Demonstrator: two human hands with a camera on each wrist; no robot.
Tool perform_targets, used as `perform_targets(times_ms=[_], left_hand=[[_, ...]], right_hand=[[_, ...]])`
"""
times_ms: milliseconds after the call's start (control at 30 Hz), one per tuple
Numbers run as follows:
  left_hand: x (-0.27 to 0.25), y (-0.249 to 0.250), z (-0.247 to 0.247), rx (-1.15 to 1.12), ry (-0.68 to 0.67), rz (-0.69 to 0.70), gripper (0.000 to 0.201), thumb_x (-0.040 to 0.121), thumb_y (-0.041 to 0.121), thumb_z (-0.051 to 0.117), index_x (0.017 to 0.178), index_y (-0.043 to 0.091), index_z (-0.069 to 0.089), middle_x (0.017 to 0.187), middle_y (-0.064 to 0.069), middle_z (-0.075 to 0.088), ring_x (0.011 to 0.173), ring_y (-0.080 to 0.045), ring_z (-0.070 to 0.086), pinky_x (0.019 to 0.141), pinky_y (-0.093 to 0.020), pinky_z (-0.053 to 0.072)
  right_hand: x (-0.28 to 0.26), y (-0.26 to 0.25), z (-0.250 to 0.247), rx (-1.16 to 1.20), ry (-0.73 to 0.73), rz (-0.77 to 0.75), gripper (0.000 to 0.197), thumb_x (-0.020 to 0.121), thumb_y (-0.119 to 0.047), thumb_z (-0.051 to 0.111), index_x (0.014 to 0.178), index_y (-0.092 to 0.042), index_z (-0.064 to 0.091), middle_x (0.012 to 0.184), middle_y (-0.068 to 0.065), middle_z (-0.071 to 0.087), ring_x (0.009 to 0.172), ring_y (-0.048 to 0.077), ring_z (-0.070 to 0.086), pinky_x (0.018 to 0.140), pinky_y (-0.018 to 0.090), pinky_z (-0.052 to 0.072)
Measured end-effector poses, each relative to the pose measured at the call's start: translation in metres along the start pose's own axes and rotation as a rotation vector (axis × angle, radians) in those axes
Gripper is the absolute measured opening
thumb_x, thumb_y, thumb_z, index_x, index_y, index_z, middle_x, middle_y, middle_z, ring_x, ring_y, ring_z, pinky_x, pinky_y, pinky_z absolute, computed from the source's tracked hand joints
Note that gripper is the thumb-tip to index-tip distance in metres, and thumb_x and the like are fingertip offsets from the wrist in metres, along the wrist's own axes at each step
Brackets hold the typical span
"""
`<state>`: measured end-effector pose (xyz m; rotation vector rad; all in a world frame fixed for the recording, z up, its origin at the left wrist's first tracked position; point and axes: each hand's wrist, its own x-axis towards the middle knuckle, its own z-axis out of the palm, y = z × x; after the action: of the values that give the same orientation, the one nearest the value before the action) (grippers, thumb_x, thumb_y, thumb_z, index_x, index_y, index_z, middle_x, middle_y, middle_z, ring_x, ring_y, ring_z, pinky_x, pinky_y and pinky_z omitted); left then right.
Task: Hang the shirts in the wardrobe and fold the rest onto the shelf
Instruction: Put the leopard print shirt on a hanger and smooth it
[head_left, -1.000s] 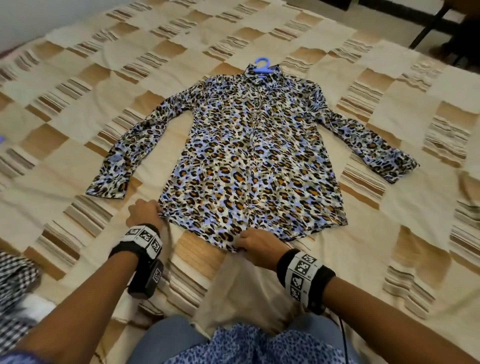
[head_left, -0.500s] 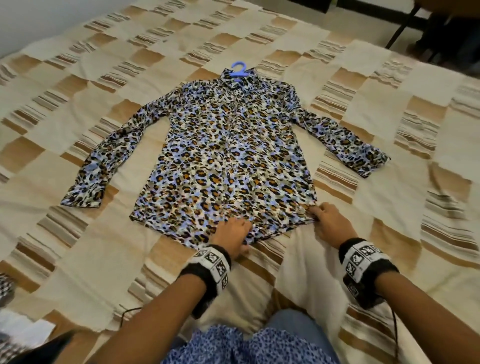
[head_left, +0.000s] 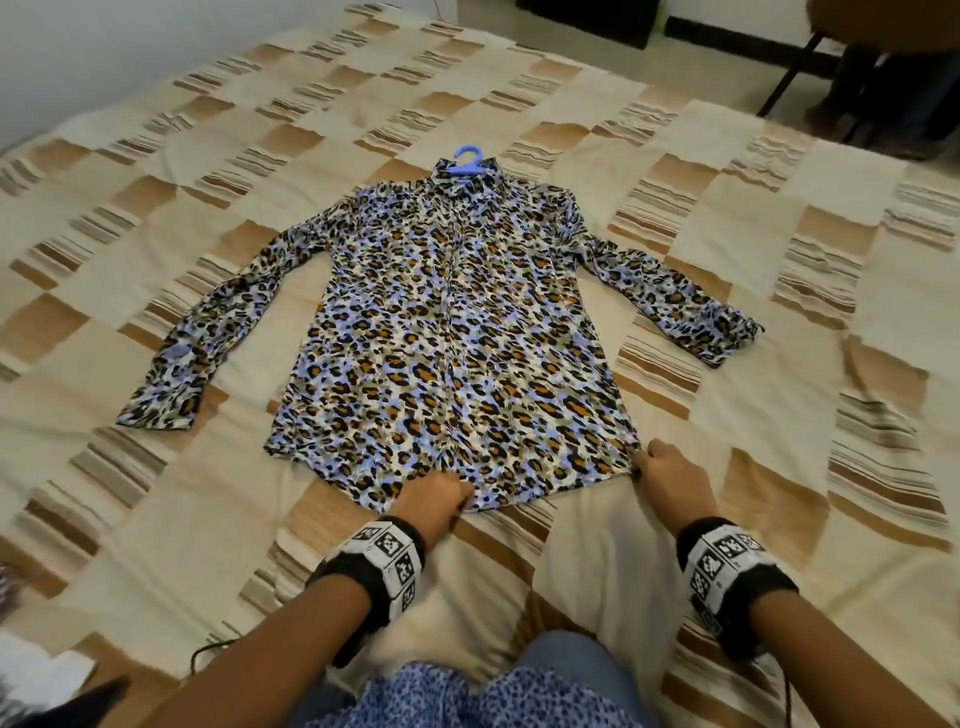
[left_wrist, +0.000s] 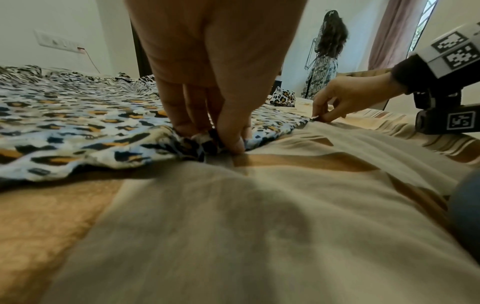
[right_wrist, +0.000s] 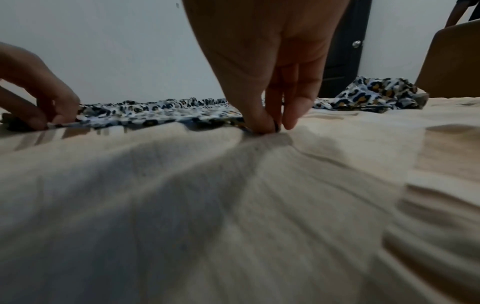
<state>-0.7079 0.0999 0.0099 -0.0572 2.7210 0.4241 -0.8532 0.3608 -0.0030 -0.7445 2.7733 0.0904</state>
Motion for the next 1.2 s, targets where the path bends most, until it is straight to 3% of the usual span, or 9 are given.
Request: perform_targets(times_ms=[167, 300, 400, 600, 767, 833, 933, 1033, 1200], left_hand=[[0.001, -0.002, -0.007, -0.032, 0.069, 0.023, 0.027, 0.095, 0.041, 0.044, 0.094, 0.017, 0.057, 0.095, 0.0, 0.058, 0.083, -0.01, 0.046, 0.071, -0.02, 0.035], [0.014, -0.024, -0.036, -0.039, 0.292, -0.01, 0.026, 0.1, 0.029, 0.036, 0.107, 0.014, 0.057, 0.104, -0.001, 0.058, 0.091, -0.012, 0.047, 0.077, -0.021, 0.037], [0.039, -0.059, -0.056, 0.017, 0.348, -0.136, 0.032, 0.099, 0.015, 0.039, 0.131, 0.012, 0.046, 0.127, -0.006, 0.05, 0.117, -0.023, 0.046, 0.096, -0.029, 0.039], [0.09, -0.105, -0.048, 0.15, 0.024, -0.339, 0.084, 0.092, 0.058, 0.036, 0.15, 0.017, -0.01, 0.157, -0.01, -0.011, 0.144, -0.033, -0.006, 0.116, -0.049, 0.006], [0.095, -0.116, -0.037, 0.095, -0.188, -0.471, 0.094, 0.086, 0.072, 0.027, 0.147, 0.019, -0.02, 0.155, -0.012, -0.021, 0.143, -0.037, -0.012, 0.116, -0.053, 0.009], [0.105, -0.114, -0.055, 0.063, -0.309, -0.501, 0.093, 0.086, 0.071, 0.031, 0.15, 0.016, -0.011, 0.157, -0.013, -0.011, 0.144, -0.037, 0.002, 0.115, -0.05, 0.018], [0.132, -0.114, -0.099, 0.098, -0.313, -0.492, 0.065, 0.093, 0.059, 0.035, 0.136, 0.011, 0.041, 0.133, -0.012, 0.05, 0.116, -0.027, 0.053, 0.094, -0.037, 0.048], [0.165, -0.125, -0.141, 0.044, -0.181, -0.517, 0.041, 0.099, 0.04, 0.035, 0.12, 0.01, 0.054, 0.114, -0.006, 0.06, 0.103, -0.023, 0.058, 0.084, -0.032, 0.049], [0.241, -0.177, -0.16, 0.003, -0.026, -0.396, 0.062, 0.099, 0.047, 0.028, 0.151, 0.021, 0.006, 0.158, -0.006, 0.009, 0.144, -0.029, 0.01, 0.115, -0.048, 0.017]], right_hand=[[0.006, -0.018, -0.032, -0.103, -0.143, 0.002, 0.017, 0.093, -0.021, 0.048, 0.101, -0.011, 0.06, 0.092, 0.005, 0.05, 0.093, 0.022, 0.055, 0.067, 0.028, 0.04], [0.024, -0.041, -0.064, 0.002, -0.016, -0.002, 0.033, 0.096, -0.043, 0.043, 0.106, -0.014, 0.056, 0.101, 0.007, 0.054, 0.091, 0.021, 0.053, 0.069, 0.027, 0.039], [0.062, -0.078, -0.074, 0.074, 0.114, -0.157, 0.046, 0.098, -0.044, 0.038, 0.127, -0.011, 0.048, 0.121, 0.011, 0.054, 0.109, 0.024, 0.052, 0.09, 0.034, 0.045], [0.146, -0.159, -0.032, -0.161, -0.091, -0.334, 0.067, 0.099, -0.052, 0.018, 0.151, -0.016, -0.004, 0.157, 0.016, -0.004, 0.145, 0.034, 0.001, 0.116, 0.054, 0.009], [0.155, -0.108, -0.009, 0.011, -0.187, -0.314, 0.109, 0.052, -0.084, -0.031, 0.143, -0.025, -0.023, 0.155, 0.001, -0.021, 0.145, 0.024, -0.013, 0.109, 0.04, -0.02], [0.15, -0.076, -0.018, 0.073, -0.24, -0.201, 0.108, 0.046, -0.083, -0.036, 0.136, -0.025, -0.031, 0.149, -0.002, -0.03, 0.145, 0.023, -0.016, 0.11, 0.041, -0.02], [0.156, -0.059, -0.042, 0.04, -0.318, -0.071, 0.12, 0.043, -0.075, -0.046, 0.143, -0.016, -0.019, 0.155, 0.003, -0.015, 0.146, 0.027, -0.003, 0.114, 0.055, 0.001], [0.194, -0.075, -0.083, 0.057, -0.225, 0.02, 0.119, 0.062, -0.071, -0.04, 0.15, -0.009, 0.012, 0.155, 0.016, 0.021, 0.141, 0.035, 0.025, 0.109, 0.058, 0.023], [0.308, -0.13, -0.107, 0.062, -0.124, -0.104, 0.077, 0.096, -0.057, 0.031, 0.151, -0.012, 0.001, 0.158, 0.014, 0.006, 0.145, 0.03, 0.008, 0.116, 0.051, 0.01]])
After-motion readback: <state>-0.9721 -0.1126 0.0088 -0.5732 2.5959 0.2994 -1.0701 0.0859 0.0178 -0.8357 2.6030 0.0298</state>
